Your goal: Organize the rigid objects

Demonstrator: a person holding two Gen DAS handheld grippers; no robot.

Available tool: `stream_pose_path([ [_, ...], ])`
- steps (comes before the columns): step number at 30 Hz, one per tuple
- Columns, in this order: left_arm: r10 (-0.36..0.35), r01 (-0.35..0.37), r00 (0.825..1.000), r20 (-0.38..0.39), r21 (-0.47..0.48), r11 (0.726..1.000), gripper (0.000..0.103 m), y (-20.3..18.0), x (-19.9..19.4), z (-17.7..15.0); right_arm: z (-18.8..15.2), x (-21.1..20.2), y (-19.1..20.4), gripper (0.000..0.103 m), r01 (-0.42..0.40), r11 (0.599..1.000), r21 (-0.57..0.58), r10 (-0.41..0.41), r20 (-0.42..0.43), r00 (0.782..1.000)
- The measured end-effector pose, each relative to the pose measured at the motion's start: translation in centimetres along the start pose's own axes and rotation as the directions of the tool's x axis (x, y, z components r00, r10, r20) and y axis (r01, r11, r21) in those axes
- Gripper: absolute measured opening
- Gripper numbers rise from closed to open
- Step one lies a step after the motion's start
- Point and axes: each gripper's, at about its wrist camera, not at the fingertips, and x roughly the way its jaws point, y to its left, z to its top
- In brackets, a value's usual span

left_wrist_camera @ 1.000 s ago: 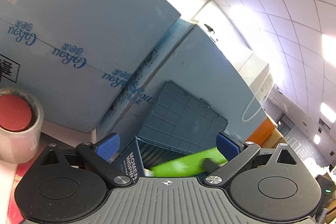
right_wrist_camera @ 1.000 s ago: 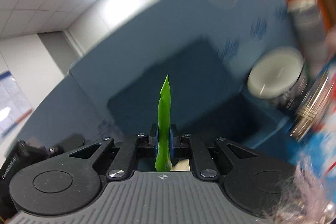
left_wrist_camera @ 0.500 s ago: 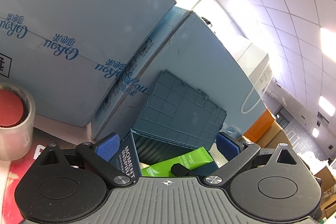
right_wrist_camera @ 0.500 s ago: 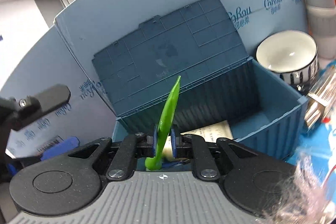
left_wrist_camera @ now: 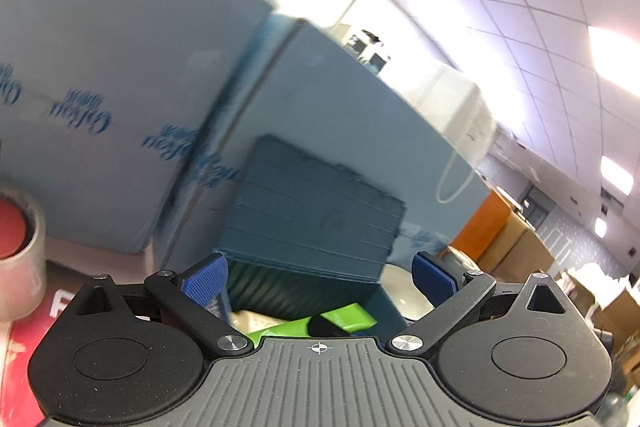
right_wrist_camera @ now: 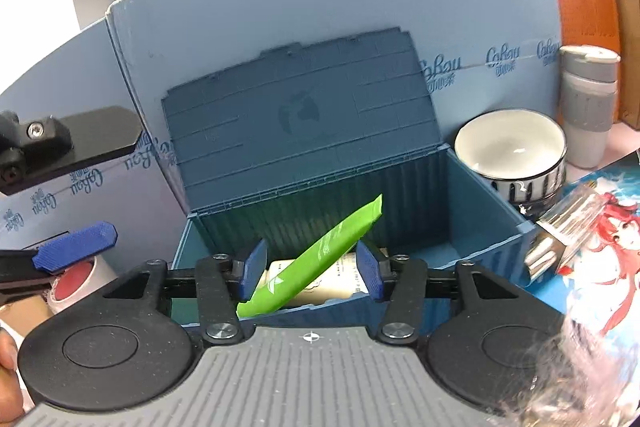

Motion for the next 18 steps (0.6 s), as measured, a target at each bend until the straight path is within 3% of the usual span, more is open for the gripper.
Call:
stream_pose_path([
  [3, -0.027, 0.025, 0.999, 0.026, 0.065, 0.998, 0.1, -2.1, -0.8, -0.3, 0.1, -1.1, -0.6, 0.054, -0.041, 0.999, 0.028, 0.041, 0.001, 0.999],
  [6, -0.074, 0.066, 0.996, 0.054, 0.131, 0.989, 0.1, -4.4, -2.3, -0.7, 0.1, -2.9, -1.2, 0.078, -0.111, 0.992, 0.058, 0.109, 0.024, 0.994],
  [7, -0.089, 0.077, 0.994, 0.069, 0.157, 0.985, 0.1, -5.2, -2.9, -1.0, 0.0, -3.7, -1.2, 0.09, -0.108, 0.993, 0.056, 0.106, 0.044, 0.993],
  [9, -0.095, 0.07, 0.99, 0.107, 0.217, 0.974, 0.1, -6.8, -4.3, -1.6, 0.0, -5.3, -1.3, 0.091, -0.086, 0.996, 0.027, 0.083, 0.095, 0.992],
  [14, -0.047, -0.04, 0.969, 0.243, 0.343, 0.938, 0.103, -8.7, -6.8, -3.8, -1.1, -8.4, -2.2, 0.1, -0.068, 0.998, 0.007, 0.065, 0.225, 0.972],
  [18, -0.038, -0.078, 0.952, 0.302, 0.364, 0.928, 0.103, -8.4, -7.5, -5.5, -2.9, -8.9, -2.2, 0.103, -0.009, 0.999, -0.048, 0.023, 0.298, 0.954],
])
